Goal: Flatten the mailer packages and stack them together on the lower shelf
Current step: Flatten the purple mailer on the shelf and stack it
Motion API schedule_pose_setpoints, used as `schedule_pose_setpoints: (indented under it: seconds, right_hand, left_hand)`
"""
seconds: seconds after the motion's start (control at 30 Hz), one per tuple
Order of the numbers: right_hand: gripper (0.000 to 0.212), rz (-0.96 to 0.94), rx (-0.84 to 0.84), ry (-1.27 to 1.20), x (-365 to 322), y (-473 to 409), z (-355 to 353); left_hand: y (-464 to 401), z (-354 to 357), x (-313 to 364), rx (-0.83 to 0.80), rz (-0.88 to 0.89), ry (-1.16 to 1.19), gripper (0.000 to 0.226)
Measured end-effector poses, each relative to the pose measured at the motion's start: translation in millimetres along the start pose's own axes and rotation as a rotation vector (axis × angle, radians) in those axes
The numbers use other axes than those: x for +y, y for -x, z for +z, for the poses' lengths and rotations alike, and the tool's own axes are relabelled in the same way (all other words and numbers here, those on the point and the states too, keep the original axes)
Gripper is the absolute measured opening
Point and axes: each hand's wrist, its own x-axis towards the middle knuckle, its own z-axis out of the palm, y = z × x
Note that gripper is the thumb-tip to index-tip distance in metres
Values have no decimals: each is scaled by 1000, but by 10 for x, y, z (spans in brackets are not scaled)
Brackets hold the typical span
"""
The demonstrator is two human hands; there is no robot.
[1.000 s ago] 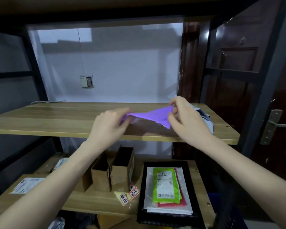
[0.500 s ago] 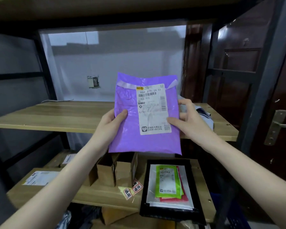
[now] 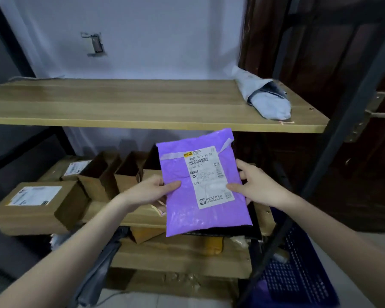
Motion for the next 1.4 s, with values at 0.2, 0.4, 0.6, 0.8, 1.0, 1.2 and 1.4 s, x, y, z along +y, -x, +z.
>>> schedule_pose_setpoints:
  seconds: [0.2,0.4,0.6,0.8,1.0,1.2,1.4]
  right_hand:
    - [43,205,78,-1,713,-298,199]
    - [75,241,225,-120,1147,-692,282]
    - [74,369,52,205,1361,-1045,437]
    - [68,246,153,630,1473,-1221,595]
    - [67,105,11,776,1615,-1410,788]
    - [61,165,-61,643,1810,-1415,845]
    - [61,154,-76,441,1886,-1448,858]
  left_hand:
    - [-617,422,-394,47,-147,71,12]
    - [-1261,657,-532,168,-61,255,77]
    - [-1698,811,-738,114,-134,-218,64]
    - [-1860,831,-787,328,45,-609,71]
    - [-2191,985,-893,152,112,-683,57]
    - [-2268,1095,-1104,25,57,-590,58]
    - [-2360,1138,-1231,7,88,-466,57]
